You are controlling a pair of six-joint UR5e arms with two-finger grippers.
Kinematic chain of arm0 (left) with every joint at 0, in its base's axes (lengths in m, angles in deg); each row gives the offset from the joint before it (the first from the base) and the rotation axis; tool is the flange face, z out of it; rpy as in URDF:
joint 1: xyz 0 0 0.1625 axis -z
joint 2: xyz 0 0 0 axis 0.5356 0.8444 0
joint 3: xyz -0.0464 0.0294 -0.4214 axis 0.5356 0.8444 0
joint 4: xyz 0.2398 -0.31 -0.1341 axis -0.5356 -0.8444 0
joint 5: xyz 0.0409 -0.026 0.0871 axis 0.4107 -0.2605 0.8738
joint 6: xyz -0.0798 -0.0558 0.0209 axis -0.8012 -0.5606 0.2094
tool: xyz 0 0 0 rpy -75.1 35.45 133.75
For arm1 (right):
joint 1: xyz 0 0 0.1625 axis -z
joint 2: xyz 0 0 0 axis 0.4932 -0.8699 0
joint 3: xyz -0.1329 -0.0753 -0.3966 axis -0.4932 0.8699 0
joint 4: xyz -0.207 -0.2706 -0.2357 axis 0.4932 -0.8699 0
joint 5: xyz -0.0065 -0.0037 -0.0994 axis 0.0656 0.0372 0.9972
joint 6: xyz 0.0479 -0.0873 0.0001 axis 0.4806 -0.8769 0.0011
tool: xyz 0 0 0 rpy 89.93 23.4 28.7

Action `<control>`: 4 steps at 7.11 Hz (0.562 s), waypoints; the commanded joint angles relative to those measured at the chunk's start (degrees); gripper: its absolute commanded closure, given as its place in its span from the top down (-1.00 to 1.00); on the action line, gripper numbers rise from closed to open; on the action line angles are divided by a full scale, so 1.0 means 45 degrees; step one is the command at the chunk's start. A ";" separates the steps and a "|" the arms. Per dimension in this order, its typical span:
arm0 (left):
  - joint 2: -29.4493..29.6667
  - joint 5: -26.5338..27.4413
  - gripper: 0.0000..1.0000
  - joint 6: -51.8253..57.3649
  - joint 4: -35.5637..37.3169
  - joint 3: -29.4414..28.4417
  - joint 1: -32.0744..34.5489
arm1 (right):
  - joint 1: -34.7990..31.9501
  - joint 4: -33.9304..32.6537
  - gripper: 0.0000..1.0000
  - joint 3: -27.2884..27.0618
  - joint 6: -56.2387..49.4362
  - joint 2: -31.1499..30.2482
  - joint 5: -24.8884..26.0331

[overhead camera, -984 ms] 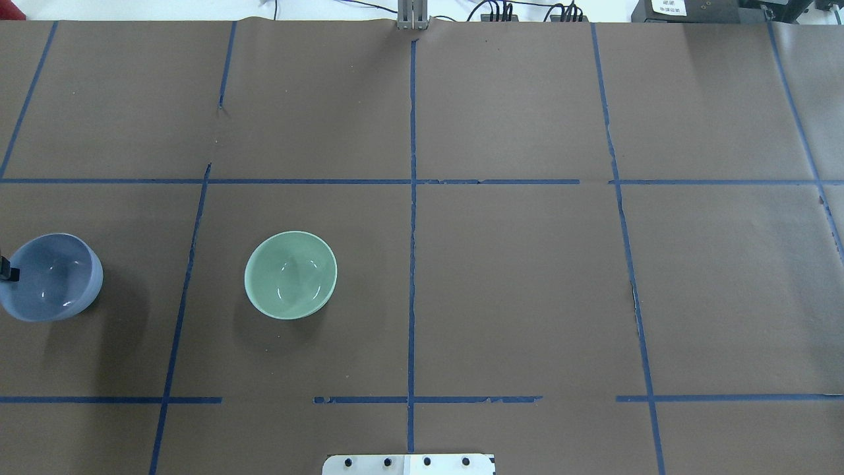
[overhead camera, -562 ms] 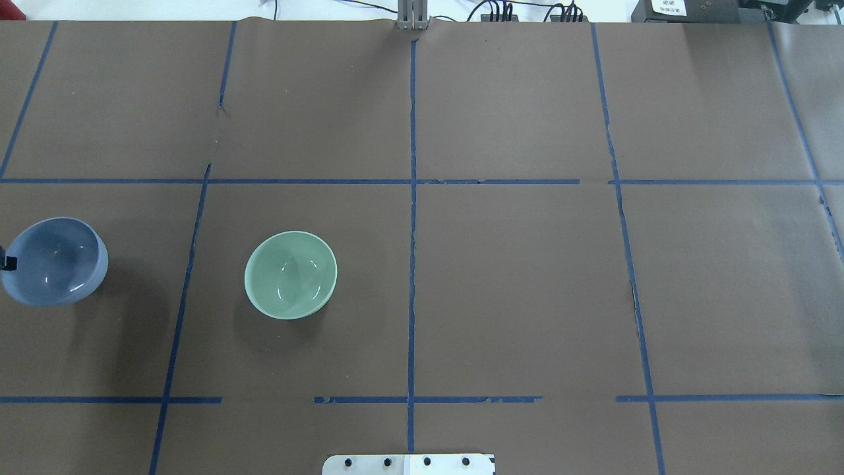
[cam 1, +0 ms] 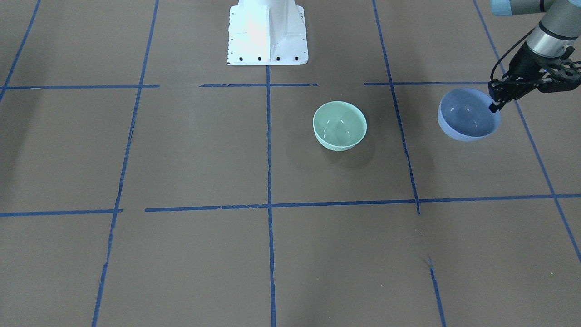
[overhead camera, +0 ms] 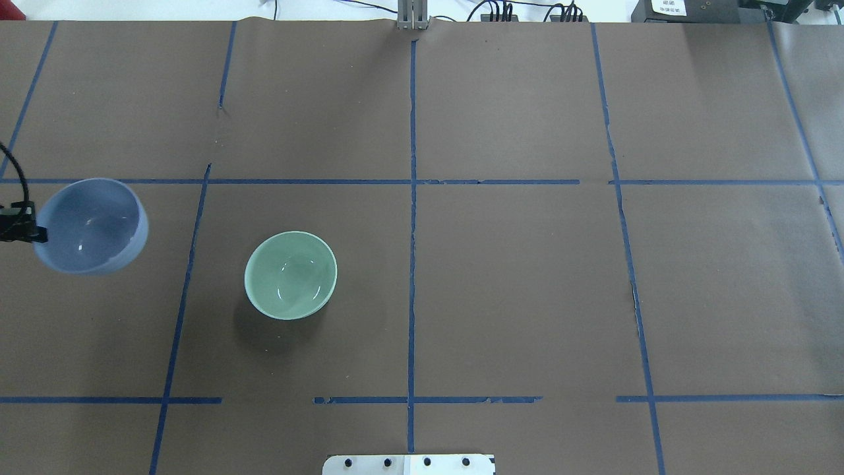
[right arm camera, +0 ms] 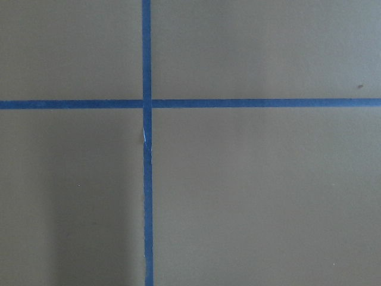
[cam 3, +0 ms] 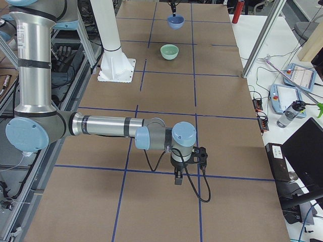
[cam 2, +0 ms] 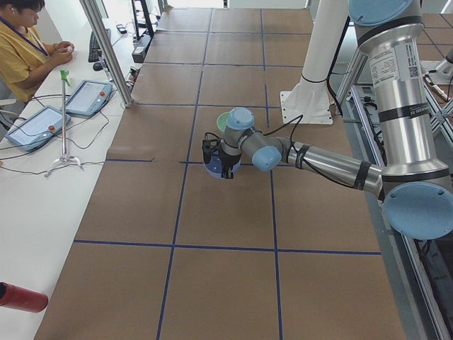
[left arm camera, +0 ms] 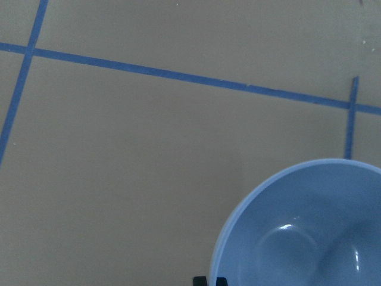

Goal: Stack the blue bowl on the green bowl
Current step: 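Lift the blue bowl and carry it over the pale green bowl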

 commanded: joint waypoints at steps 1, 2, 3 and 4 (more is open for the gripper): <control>0.3217 0.0074 -1.00 -0.3517 0.2453 0.0437 -0.2109 | -0.0001 0.0008 1.00 0.0000 0.0000 0.0000 0.0012; 0.4006 0.0326 -1.00 -0.4849 0.2499 0.0378 -0.3223 | -0.0001 0.0008 1.00 0.0000 0.0000 0.0000 0.0012; 0.4517 0.1257 -1.00 -0.5636 0.2500 0.0165 -0.4008 | -0.0001 0.0008 1.00 0.0000 0.0000 0.0000 -0.0007; 0.4522 0.1479 -1.00 -0.6282 0.2461 -0.0030 -0.4653 | -0.0001 0.0008 1.00 0.0000 0.0000 0.0000 0.0012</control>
